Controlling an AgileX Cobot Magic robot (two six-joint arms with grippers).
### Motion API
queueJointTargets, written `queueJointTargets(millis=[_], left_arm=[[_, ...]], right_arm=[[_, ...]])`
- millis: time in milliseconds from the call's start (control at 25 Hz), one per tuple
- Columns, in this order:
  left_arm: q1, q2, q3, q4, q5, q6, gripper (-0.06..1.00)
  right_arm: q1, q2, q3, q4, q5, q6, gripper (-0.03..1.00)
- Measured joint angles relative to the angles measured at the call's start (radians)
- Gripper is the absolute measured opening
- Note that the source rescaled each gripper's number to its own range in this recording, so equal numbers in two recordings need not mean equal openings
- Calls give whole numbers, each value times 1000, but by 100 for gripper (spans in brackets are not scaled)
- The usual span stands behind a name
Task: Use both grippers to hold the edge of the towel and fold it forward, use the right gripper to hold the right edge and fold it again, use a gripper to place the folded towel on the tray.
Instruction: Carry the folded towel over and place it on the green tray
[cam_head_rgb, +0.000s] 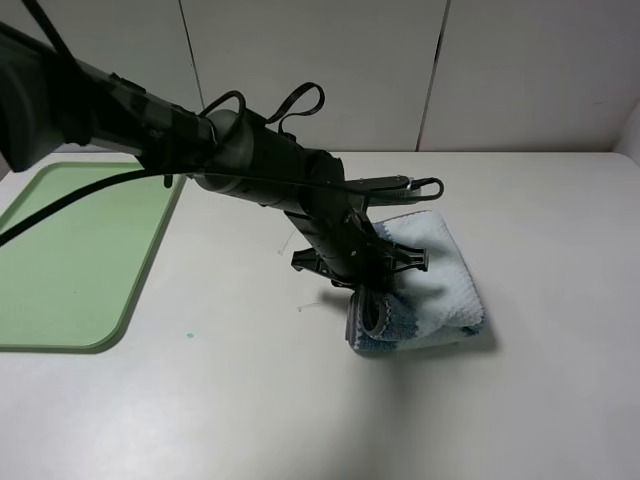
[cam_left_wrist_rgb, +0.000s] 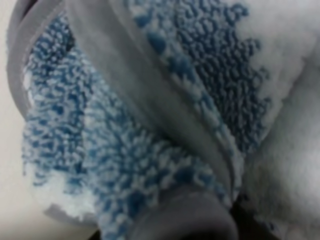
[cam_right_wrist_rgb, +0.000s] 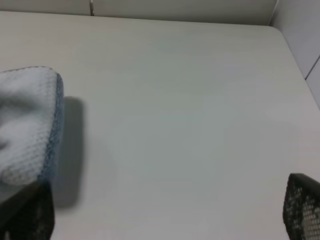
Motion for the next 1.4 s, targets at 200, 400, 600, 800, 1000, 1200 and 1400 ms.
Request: queueJointTargets(millis=[200, 400, 600, 800, 1000, 1200, 1400], left_arm=[[15, -59, 5, 56, 71, 1, 19], [49, -121, 6, 113, 159, 1, 19], [84, -184, 7, 204, 248, 1, 19], [133, -241, 8, 276, 335, 11, 19], [191, -281, 9, 300, 397, 67, 19], [261, -321, 22, 300, 418, 132, 19], [341, -364, 84, 300, 418, 149, 19]], right_arm=[[0, 0, 0, 0, 0, 0, 100], [0, 0, 0, 0, 0, 0, 100], [0, 0, 0, 0, 0, 0, 100], [0, 0, 0, 0, 0, 0, 100], [0, 0, 0, 0, 0, 0, 100], [0, 0, 0, 0, 0, 0, 100], [0, 0, 0, 0, 0, 0, 100]])
